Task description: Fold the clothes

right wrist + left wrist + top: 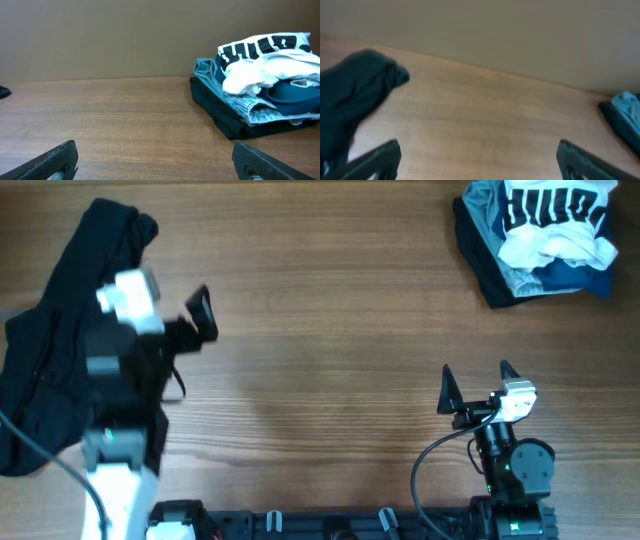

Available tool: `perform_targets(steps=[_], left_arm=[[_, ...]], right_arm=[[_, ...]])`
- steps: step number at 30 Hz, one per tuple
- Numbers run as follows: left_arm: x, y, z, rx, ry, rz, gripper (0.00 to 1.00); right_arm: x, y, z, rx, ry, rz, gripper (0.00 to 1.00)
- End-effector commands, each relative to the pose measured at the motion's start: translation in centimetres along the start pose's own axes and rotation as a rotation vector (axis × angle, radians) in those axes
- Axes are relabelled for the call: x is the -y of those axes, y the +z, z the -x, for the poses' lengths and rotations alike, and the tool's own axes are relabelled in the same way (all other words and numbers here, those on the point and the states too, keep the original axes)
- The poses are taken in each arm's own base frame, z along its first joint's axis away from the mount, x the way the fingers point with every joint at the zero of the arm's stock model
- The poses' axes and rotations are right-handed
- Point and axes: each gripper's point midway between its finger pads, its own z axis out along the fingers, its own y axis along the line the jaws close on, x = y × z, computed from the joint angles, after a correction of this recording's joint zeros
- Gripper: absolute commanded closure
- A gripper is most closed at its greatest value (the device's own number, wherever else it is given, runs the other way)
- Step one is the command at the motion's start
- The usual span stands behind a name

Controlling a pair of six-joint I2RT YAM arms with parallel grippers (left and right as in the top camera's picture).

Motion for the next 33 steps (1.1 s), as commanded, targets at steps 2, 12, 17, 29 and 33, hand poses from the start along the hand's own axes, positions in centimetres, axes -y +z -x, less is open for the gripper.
perform_targets(steps=[2,12,17,29,33], left_arm=[[-1.3,-3.3,-4.5,0.123,0.023,-0.007,0.00],[-2.3,-6.1,-8.4,0.276,0.031,-0.032,0.00],[-2.4,-6.3,-9.1,0.311,0.035,-0.042,0.00],[-3.0,-6.0,-11.2,0.233,0.027,-0.024,0.00],[-3.0,-6.0,-11.2,0.233,0.027,-0.024,0.00]], right_arm=[[-0.4,0.0,0.1,0.006,-0.015,0.018,0.00],[-0.4,0.0,0.1,0.006,-0.014,0.018,0.00],[-0.4,0.0,0.1,0.006,-0.015,0.018,0.00],[-0.4,0.0,0.1,0.006,-0.015,0.018,0.00],[-0.4,0.0,0.1,0.006,-0.015,0.018,0.00]])
